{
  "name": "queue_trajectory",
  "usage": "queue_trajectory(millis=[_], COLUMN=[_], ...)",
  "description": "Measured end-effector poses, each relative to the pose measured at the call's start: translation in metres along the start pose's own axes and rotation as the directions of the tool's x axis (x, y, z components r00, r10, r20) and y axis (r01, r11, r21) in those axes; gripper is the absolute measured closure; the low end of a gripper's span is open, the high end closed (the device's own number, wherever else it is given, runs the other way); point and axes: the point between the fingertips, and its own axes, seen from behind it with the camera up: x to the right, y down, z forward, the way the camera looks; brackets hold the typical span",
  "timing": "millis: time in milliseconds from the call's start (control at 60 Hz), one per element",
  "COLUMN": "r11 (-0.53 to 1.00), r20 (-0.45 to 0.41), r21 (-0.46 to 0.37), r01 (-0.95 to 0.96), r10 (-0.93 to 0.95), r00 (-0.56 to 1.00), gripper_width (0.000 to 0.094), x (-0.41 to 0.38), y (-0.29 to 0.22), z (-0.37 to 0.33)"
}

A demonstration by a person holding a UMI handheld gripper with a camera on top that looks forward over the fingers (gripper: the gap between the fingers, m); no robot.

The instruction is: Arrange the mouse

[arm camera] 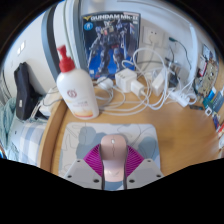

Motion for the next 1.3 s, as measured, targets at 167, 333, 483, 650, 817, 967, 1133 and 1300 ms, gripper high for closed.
queue_trajectory(millis=[167,333,483,650,817,967,1133,1300], r11=[0.999,1.0,1.0,0.997,0.979,0.96,0.944,0.943], r20=[-0.033,-0.03,-0.014,-0.009,-0.023,-0.04,-0.064,-0.072], r21=[0.018,-0.007,-0.015,0.082,0.198,0.277,0.331,0.332], r01=[0.046,0.016,-0.021,-0.001,0.039,0.036,0.013,0.0], r10=[-0.045,-0.016,0.021,0.002,-0.035,-0.026,0.009,0.026], r00=[0.998,0.999,1.0,1.0,0.999,0.999,0.998,0.997], gripper_width=[0.0636,0.0518,0.0232,0.008,0.0069,0.0069,0.0072,0.0074], x=[0.001,0.001,0.001,0.001,0.004,0.014,0.033,0.044], y=[0.004,0.003,-0.01,-0.059,-0.102,-0.118,-0.124,-0.12], z=[0.001,0.002,-0.018,-0.082,-0.169,-0.233,-0.277,-0.29])
